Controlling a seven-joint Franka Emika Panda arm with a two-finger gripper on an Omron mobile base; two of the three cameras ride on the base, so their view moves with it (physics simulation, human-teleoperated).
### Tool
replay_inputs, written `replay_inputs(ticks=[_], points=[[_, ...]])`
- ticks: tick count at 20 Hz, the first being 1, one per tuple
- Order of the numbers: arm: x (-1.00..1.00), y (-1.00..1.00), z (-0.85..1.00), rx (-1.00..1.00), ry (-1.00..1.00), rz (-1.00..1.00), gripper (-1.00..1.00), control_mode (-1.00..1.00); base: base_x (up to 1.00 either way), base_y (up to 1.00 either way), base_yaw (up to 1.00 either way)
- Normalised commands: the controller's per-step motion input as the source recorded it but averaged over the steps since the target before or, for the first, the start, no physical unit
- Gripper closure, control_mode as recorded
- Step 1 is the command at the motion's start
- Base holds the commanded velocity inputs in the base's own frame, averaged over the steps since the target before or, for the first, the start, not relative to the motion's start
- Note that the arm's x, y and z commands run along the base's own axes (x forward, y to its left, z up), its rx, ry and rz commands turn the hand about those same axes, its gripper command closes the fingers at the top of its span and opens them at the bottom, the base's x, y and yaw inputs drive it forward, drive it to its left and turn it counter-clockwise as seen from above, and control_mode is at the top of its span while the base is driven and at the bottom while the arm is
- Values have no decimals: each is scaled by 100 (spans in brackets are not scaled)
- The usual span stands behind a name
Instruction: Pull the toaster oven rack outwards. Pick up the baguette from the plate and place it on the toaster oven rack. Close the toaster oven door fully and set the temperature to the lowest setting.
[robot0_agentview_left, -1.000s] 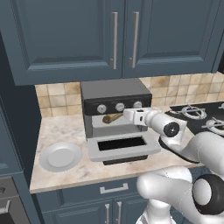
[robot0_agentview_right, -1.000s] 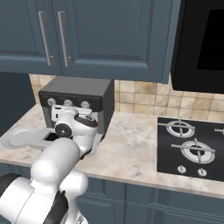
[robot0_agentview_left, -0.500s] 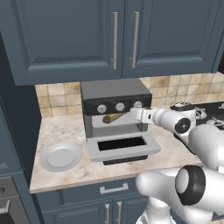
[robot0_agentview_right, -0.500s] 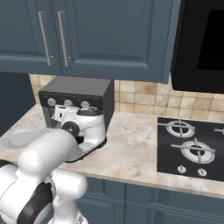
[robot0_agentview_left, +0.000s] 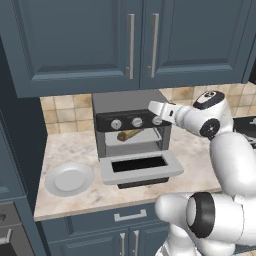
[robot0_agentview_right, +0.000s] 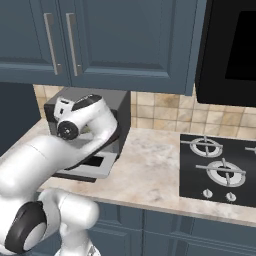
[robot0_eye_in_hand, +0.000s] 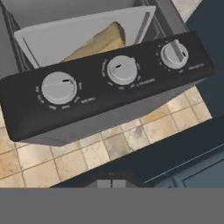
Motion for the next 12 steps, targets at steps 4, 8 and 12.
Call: replay_inputs(ticks=[4, 8, 12], points=[[-1, 0, -1, 33, -44, 0, 100, -100, 0, 0, 0], [-3, 0, 0, 37, -41, 0, 100, -100, 0, 0, 0], [-23, 0, 2, 39, -36, 0, 100, -100, 0, 0, 0]])
